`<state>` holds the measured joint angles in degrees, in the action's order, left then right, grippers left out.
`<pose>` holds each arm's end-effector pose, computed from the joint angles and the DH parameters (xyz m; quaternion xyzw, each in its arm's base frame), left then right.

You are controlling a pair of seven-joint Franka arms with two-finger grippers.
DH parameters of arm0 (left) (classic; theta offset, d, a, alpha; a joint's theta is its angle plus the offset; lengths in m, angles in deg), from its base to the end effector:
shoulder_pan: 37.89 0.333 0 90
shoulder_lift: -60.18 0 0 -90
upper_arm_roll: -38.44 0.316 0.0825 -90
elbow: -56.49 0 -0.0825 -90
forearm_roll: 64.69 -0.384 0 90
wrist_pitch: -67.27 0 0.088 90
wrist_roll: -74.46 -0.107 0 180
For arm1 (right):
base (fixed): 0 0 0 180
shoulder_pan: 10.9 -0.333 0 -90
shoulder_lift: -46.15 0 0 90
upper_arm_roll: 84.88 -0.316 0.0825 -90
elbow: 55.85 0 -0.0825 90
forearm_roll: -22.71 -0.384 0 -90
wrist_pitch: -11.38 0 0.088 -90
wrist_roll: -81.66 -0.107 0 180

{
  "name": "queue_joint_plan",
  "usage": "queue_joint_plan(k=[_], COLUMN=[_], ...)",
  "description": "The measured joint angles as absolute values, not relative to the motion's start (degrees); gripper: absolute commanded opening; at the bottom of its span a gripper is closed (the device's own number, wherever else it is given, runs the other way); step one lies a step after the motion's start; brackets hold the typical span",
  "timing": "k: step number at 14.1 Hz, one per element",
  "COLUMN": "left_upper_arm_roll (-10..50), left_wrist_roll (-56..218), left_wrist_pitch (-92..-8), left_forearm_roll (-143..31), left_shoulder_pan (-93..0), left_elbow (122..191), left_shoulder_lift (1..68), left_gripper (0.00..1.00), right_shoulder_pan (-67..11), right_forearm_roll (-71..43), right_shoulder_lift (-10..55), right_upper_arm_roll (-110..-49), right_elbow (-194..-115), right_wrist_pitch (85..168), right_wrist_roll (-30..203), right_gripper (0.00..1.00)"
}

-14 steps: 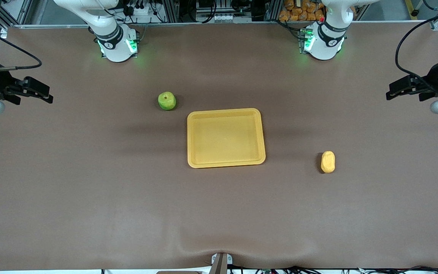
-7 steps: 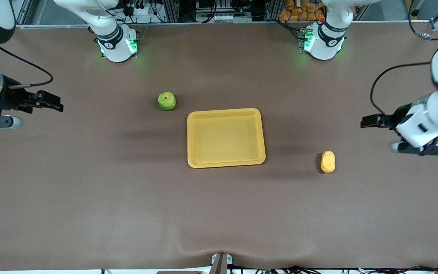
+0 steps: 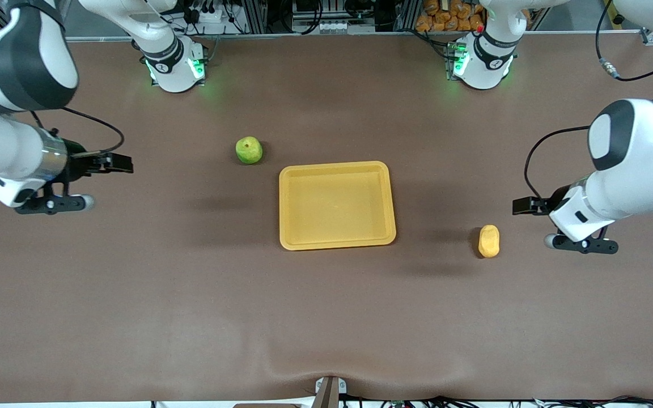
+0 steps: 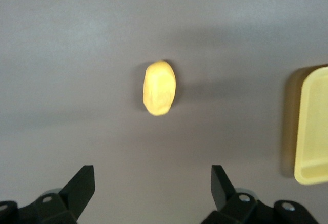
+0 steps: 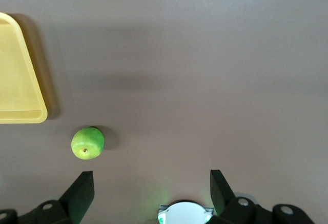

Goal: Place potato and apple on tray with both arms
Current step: 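Reach the right gripper to the apple while the left gripper reaches the potato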

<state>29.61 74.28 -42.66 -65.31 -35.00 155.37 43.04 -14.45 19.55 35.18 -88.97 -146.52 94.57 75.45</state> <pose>0.6266 -0.0570 0.4026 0.9971 -0.0532 -0.0522 0.0152 0.5778 0.0809 0.5020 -0.9865 -0.0116 0.1630 0.0148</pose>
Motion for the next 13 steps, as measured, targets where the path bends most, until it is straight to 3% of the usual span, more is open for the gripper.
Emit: queue_joint_plan(k=[4,13], left_upper_arm_roll=[29.6,29.7], left_wrist_roll=[74.3,79.1], left_wrist_pitch=[-47.8,-56.6], left_forearm_roll=[-66.1,-67.6], left_shoulder_pan=[-35.0,-34.9], left_elbow=[159.1,159.3], left_shoulder_lift=[41.6,34.2], left_gripper=[1.00,1.00], right_shoulder_pan=[-17.3,-22.4], right_forearm_roll=[16.3,14.9], right_shoulder_lift=[35.2,35.4], right_upper_arm_roll=[-89.1,-89.2], right_elbow=[-150.8,-161.1], right_wrist_pitch=[97.4,104.7], right_wrist_roll=[69.7,64.4], right_gripper=[1.00,1.00])
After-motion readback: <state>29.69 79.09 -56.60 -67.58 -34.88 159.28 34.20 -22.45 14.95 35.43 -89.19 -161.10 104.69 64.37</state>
